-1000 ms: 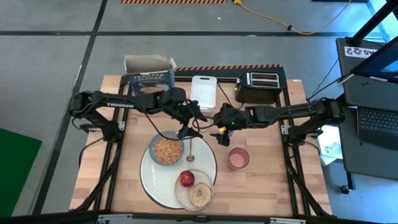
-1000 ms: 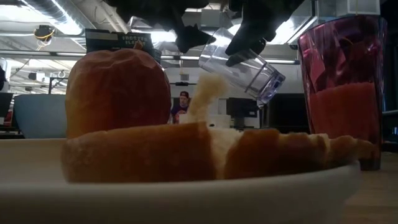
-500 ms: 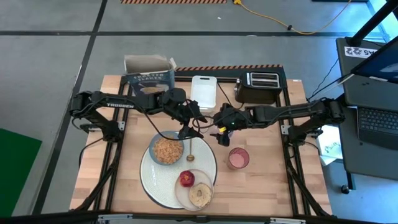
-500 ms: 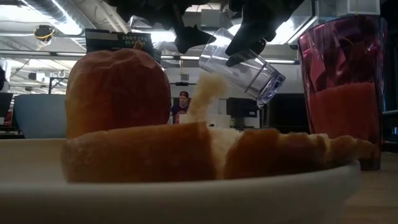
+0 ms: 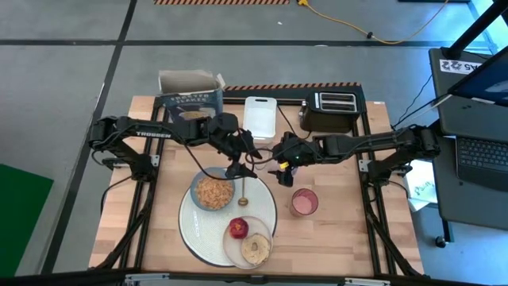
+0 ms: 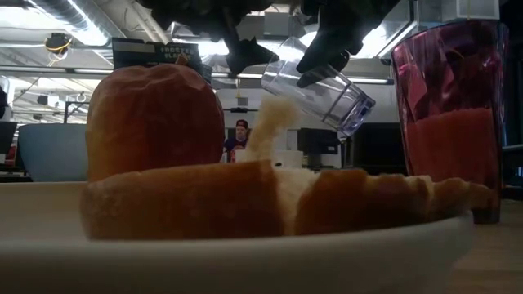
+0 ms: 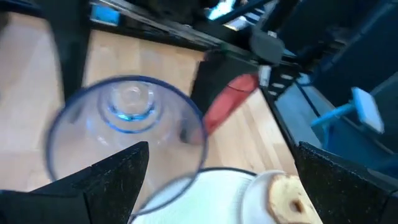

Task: Arrange a breakfast setting
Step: Adjust the transparent cup

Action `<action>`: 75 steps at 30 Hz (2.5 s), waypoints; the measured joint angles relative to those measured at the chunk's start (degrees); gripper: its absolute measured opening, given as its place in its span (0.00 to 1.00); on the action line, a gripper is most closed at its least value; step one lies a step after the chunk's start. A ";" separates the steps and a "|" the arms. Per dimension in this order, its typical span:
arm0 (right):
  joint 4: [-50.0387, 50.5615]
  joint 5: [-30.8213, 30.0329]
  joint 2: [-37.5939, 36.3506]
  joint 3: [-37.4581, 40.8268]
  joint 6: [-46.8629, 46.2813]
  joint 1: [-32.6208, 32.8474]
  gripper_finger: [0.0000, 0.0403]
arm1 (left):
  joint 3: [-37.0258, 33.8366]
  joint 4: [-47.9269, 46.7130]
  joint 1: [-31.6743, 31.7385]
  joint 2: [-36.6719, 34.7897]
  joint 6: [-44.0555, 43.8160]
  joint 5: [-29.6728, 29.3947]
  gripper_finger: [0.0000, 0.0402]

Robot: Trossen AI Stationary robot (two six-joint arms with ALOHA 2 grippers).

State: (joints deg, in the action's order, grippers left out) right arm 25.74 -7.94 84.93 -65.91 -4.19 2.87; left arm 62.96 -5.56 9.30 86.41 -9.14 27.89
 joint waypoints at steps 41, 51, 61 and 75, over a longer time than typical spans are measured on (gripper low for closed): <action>-3.17 4.49 0.42 -0.09 0.41 -0.07 0.97 | 0.04 13.77 -0.16 6.40 1.87 -11.70 0.00; -3.16 9.85 1.23 -0.20 3.62 -3.80 0.98 | 0.26 14.52 -0.78 6.51 0.54 -18.02 0.00; 4.74 13.83 2.27 0.23 7.87 -4.35 0.99 | 3.83 16.68 -3.30 15.69 -2.21 -18.83 0.00; 2.53 20.89 1.66 8.33 12.26 -4.44 0.98 | 11.74 13.02 -4.61 24.75 1.14 -16.34 0.00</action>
State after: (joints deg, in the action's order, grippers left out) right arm 28.27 12.95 86.58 -57.58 8.08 -1.56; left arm 74.70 7.46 4.69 111.16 -8.00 11.55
